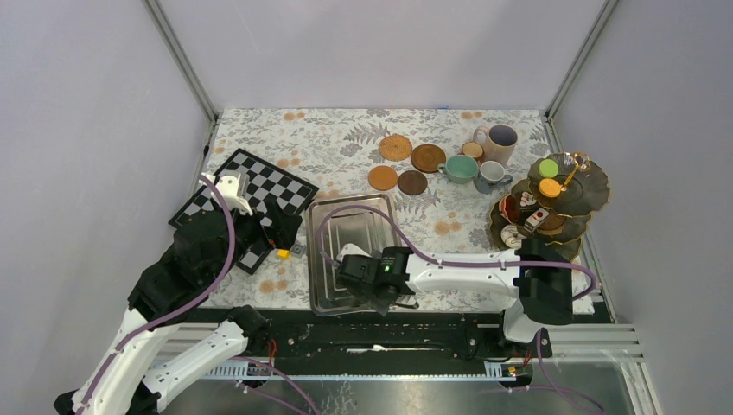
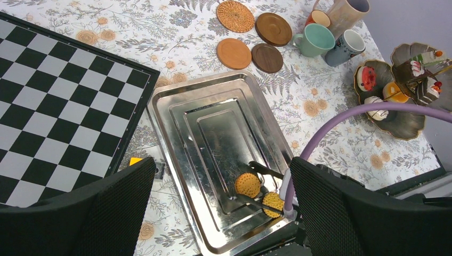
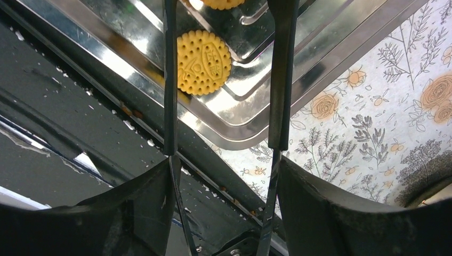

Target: Serve the afternoon tea

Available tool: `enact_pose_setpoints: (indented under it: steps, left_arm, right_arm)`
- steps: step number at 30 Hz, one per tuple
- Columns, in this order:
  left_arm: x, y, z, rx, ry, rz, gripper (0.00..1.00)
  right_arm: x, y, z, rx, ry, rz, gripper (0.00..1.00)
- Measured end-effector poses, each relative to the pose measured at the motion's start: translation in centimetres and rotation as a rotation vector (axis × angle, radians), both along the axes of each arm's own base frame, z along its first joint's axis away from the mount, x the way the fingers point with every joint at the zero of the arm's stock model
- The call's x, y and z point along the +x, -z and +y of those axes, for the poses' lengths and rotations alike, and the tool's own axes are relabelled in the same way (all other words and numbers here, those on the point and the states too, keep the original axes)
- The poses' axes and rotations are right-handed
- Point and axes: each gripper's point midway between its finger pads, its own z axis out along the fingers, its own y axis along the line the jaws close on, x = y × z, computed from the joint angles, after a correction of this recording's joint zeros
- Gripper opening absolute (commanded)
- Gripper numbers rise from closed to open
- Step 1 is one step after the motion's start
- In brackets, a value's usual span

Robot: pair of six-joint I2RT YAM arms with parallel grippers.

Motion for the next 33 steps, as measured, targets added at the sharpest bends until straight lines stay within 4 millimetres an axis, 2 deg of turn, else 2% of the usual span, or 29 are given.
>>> enact_pose_setpoints:
  steps: [9,13,20,33]
  left_arm:
    - [0.0,0.0,0.0,0.0,0.0,0.0,0.99]
    - [0.0,0.0,0.0,0.0,0.0,0.0,0.99]
    - [0.0,0.0,0.0,0.001,0.0,0.002,0.99]
    - [0.0,0.0,0.0,0.002,0.0,0.001,0.99]
  right_arm:
    - [-1.2,0.4,-0.5,-0.031,-0.034,0.007,0.7]
    - [-1.1,0.7,-0.9,-0.06,-0.032,-0.014,0.68]
    - [-0.8,2.0,-2.0,-0.167,-0.034,-0.05,0.6]
    - [0.4,1.0,-1.6,-0.159,-0.001,-0.132,0.51]
